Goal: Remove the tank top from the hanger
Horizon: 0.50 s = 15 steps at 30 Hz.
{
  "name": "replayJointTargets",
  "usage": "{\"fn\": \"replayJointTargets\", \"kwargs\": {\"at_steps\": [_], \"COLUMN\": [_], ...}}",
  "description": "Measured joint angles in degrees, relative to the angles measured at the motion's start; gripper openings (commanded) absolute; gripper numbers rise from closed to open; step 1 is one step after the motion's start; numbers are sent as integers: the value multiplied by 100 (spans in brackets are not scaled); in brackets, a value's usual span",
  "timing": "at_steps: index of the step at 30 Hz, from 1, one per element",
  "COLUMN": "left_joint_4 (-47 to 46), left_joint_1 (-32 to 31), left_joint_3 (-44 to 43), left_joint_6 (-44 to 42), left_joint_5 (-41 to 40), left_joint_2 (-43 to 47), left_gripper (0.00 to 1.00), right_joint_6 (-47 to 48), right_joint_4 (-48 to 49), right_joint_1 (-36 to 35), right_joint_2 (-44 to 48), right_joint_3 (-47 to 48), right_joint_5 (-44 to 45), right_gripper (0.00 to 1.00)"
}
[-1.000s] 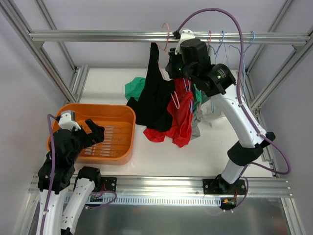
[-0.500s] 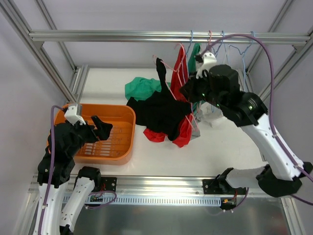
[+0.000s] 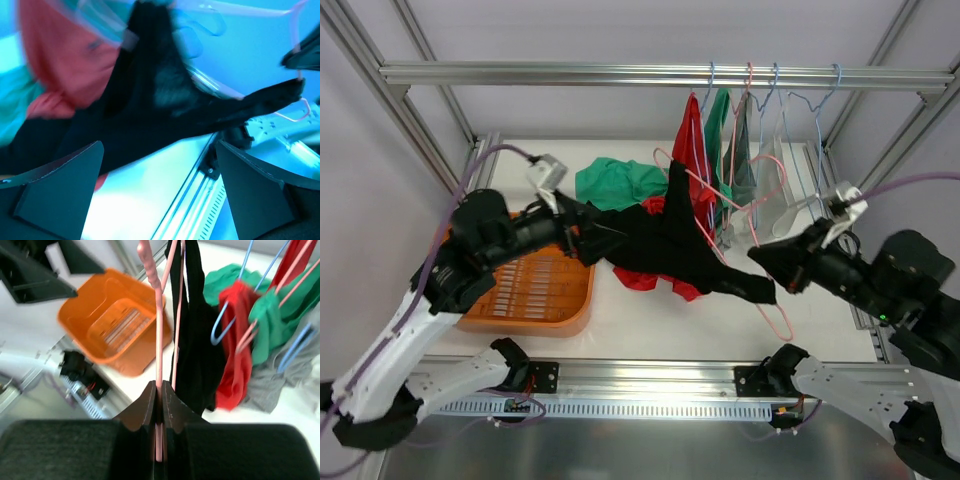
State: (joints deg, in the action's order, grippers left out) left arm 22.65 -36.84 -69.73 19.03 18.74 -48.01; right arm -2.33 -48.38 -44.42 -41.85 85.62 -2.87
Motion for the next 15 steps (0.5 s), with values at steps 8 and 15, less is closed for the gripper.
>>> {"fn": "replayJointTargets", "kwargs": {"at_steps": [8,15], "left_joint_4": [-433,-525], "left_joint_1": [-2658,-2702], "left_joint_3": [-1757,-2249], "left_joint_6": [-1086,-1252], "left_joint_5": [-2339,-2712], "left_joint_2": [-2107,-2942], "left_gripper": [99,85], "right_joint_6": [-173,-260], "right_joint_4": [-1578,-2319], "right_joint_1": [0,0], "right_joint_2": [1084,1130], "right_joint_3": [278,1237], "right_joint_5": [-501,-542], "right_gripper": [0,0]}}
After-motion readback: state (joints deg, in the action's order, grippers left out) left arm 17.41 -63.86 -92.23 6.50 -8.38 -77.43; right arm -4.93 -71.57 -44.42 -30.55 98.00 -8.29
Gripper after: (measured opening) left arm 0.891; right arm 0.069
